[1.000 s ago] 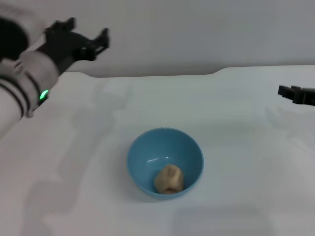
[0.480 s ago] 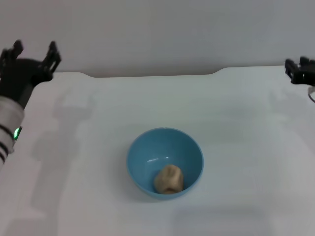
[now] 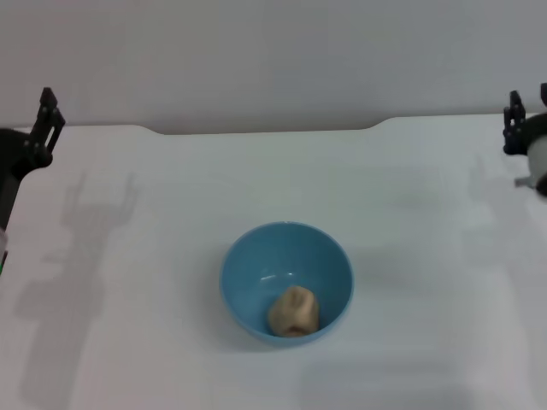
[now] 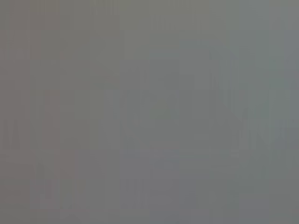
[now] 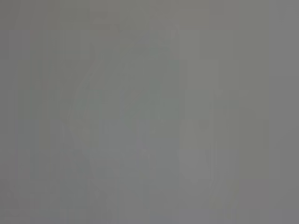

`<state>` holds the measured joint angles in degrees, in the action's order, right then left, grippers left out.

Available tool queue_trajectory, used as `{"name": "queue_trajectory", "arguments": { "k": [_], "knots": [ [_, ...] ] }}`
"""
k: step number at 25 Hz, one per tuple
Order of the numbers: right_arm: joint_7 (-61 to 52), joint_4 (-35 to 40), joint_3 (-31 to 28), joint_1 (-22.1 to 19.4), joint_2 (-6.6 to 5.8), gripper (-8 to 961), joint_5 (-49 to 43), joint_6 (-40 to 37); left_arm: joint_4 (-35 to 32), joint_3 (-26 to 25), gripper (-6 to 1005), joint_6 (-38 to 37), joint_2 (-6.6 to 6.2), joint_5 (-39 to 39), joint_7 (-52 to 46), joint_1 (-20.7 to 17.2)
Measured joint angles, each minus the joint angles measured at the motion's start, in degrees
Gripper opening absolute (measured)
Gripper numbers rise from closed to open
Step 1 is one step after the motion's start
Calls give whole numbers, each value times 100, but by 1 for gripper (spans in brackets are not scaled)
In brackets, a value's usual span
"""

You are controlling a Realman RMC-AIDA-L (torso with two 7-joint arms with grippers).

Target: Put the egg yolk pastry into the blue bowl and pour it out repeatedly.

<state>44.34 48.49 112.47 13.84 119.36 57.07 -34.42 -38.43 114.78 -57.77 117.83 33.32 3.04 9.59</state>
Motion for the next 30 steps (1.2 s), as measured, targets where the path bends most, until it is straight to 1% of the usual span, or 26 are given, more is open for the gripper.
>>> {"name": "queue_trajectory", "arguments": {
  "k": [2, 4, 5, 8, 11, 13, 14, 15, 18, 24, 30],
  "knots": [
    [-754, -625, 664, 111, 6, 301, -17, -1176, 503, 55, 750, -458, 7, -117, -267, 132],
    [-1826, -1290, 1292, 228, 3, 301, -36, -2260, 890, 85, 749, -727, 2, -229, -457, 257],
    [-2370, -1610, 1554, 272, 1, 301, -60, -2685, 1134, 98, 748, -835, -2, -322, -528, 337],
    [-4014, -2360, 2034, 306, 1, 301, -158, -3452, 1499, 110, 747, -952, -2, -540, -569, 434],
    [-5250, -2823, 2196, 250, 15, 301, -261, -3584, 1629, 129, 745, -1003, -1, -819, -576, 403],
    [-5703, -3037, 2247, 176, 28, 301, -300, -3582, 1644, 136, 744, -1027, 1, -857, -578, 378],
    [-5800, -3090, 2257, 137, 32, 301, -303, -3580, 1674, 143, 740, -1094, 17, -881, -582, 290],
    [-5853, -3139, 2255, 66, 37, 301, -296, -3579, 1677, 139, 737, -1105, 22, -875, -583, 261],
    [-5857, -3165, 2245, 46, 38, 301, -289, -3572, 1682, 96, 726, -1111, 33, -849, -585, 147],
    [-5869, -3180, 2280, 98, 42, 301, -305, -3551, 1861, 44, 705, -983, 58, -806, -533, 172],
    [-5872, -3160, 2307, 108, 44, 301, -333, -3476, 1896, 70, 714, -844, 81, -513, -609, 177]
  ]
}}
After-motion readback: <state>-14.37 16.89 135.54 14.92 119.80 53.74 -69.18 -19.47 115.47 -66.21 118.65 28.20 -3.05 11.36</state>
